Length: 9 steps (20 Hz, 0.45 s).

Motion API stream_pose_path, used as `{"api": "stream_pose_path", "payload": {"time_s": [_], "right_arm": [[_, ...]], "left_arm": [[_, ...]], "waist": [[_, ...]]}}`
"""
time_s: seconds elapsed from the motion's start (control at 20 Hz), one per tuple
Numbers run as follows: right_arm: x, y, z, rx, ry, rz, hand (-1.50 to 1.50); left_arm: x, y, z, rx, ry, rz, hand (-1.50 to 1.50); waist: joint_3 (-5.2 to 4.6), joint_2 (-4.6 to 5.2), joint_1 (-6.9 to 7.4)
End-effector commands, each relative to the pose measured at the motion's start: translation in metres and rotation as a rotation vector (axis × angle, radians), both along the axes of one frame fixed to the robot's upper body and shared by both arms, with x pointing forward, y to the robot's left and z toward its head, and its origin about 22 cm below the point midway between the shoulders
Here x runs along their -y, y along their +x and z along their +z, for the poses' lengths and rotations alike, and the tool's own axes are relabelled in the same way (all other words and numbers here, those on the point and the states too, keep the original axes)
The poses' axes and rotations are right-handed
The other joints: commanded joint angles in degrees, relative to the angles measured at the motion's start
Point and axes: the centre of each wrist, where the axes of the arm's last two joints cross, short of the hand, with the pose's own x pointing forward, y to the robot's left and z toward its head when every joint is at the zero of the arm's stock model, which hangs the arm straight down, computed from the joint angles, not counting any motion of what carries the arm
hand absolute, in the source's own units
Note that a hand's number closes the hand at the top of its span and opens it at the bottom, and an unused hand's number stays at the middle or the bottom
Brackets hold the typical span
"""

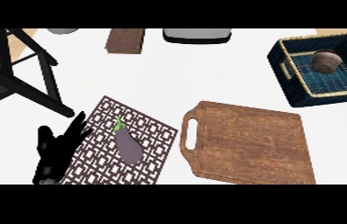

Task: Pick the cupcake from the cutting board and place it in the basket

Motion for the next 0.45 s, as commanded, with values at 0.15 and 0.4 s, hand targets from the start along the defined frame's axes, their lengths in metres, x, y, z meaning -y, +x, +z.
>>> {"api": "stream_pose_path", "payload": {"time_s": [0.15, 0.4], "right_arm": [[0.048, -0.043, 0.021, 0.060, 0.125, -0.109, -1.50], [0.080, -0.083, 0.033, 0.039, 0.137, -0.169, -1.50]], "left_arm": [[-0.005, -0.012, -0.021, -0.084, 0.002, 0.024, 0.00], [-0.003, -0.011, -0.014, -0.092, 0.000, 0.018, 0.00]], "waist": [[-0.42, 0.72, -0.02], [-0.36, 0.60, -0.26]]}}
